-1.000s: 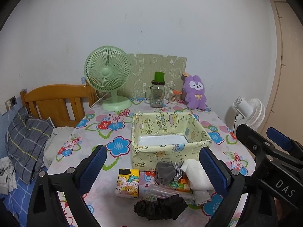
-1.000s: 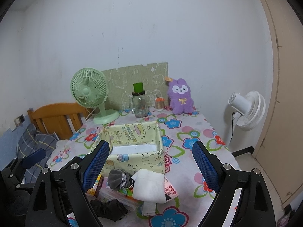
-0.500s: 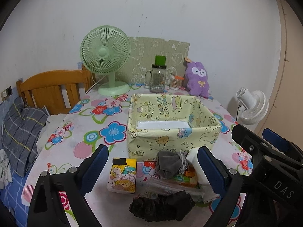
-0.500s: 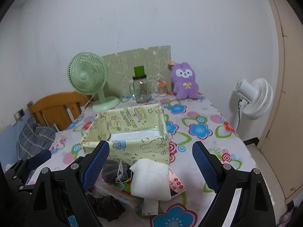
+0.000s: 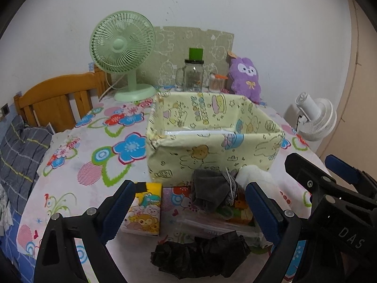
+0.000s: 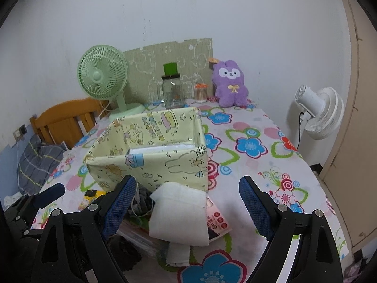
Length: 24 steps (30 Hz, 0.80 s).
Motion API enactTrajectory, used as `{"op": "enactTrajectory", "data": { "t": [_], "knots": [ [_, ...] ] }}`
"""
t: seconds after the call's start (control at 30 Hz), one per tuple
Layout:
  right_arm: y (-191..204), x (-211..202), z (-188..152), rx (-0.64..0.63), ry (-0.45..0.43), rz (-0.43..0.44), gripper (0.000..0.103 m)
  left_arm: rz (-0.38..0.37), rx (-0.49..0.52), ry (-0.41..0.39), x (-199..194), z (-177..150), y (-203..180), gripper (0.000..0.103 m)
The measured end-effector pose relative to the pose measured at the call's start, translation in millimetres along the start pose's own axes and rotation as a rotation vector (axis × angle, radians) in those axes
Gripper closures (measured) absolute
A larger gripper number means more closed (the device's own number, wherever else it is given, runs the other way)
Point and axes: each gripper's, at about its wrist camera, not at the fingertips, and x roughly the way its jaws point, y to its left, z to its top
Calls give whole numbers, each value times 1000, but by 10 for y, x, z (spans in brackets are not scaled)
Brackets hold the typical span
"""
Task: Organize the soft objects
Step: 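Lower the left tool onto the grey sock while the right tool lowers onto the white towel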
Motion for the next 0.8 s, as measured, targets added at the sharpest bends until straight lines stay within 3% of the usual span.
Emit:
{"op": "enactTrajectory", "data": {
  "t": [0.3,0.8],
  "knots": [
    [-52,177,-67,-9,39,0,14,-16,27,62,257,-29,-100,10],
    [-74,457,-117,4,120,17,14,-7,54,113,503,-51,-183,27]
  ]
}}
